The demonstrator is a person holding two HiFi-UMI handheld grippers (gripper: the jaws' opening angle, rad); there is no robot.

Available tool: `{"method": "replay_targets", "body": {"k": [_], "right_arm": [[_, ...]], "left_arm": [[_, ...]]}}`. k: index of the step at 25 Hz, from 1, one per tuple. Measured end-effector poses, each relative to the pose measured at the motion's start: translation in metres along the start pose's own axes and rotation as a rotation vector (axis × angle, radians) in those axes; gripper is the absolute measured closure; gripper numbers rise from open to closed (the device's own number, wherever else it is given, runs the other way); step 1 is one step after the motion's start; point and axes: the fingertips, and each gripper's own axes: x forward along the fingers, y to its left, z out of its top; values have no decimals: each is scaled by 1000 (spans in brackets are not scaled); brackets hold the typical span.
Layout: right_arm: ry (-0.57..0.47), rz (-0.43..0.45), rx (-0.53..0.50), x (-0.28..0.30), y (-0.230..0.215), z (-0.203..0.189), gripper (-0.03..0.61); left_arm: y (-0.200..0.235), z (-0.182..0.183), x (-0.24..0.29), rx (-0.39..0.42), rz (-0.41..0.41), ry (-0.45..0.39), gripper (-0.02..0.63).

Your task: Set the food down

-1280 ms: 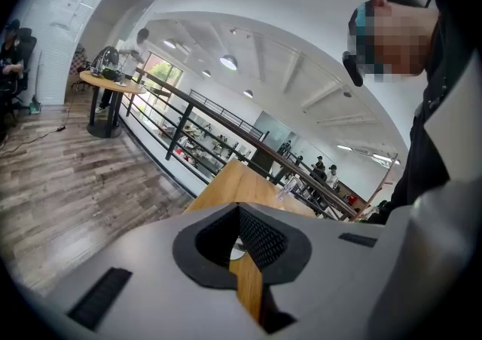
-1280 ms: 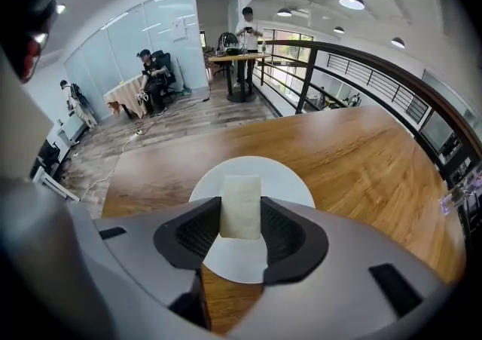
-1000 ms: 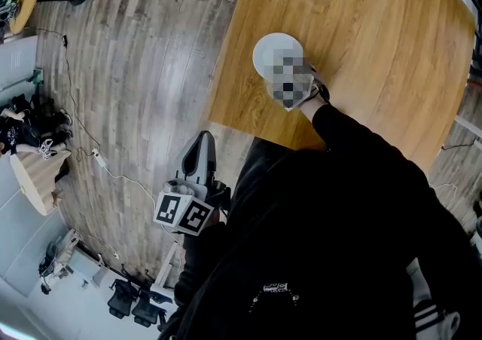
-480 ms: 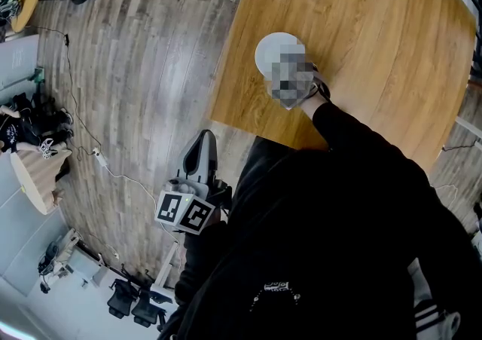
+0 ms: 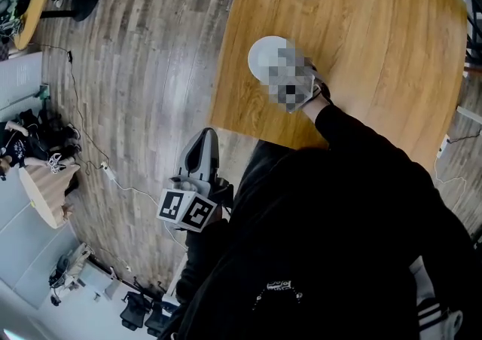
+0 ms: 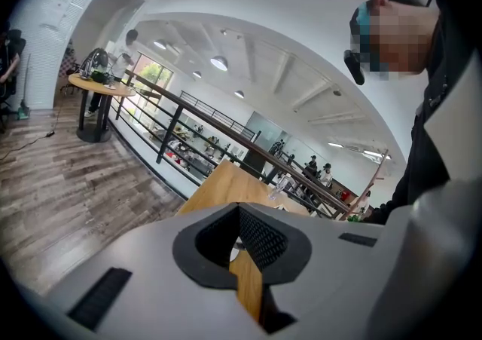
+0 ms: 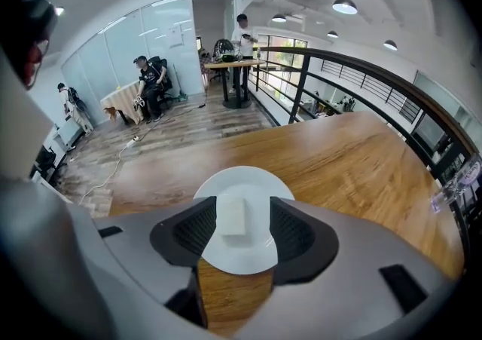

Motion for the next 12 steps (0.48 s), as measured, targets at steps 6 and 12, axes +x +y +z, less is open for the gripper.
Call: {"method": "replay_targets", "body": {"k": [6, 12], "right_arm": [[-106, -13, 55, -55, -5, 19, 366], [-224, -33, 73, -114, -7, 22, 380]], "left_arm": [[-26, 13, 10, 58, -79, -6, 617], [-47, 19, 28, 115, -153, -9, 617]]}}
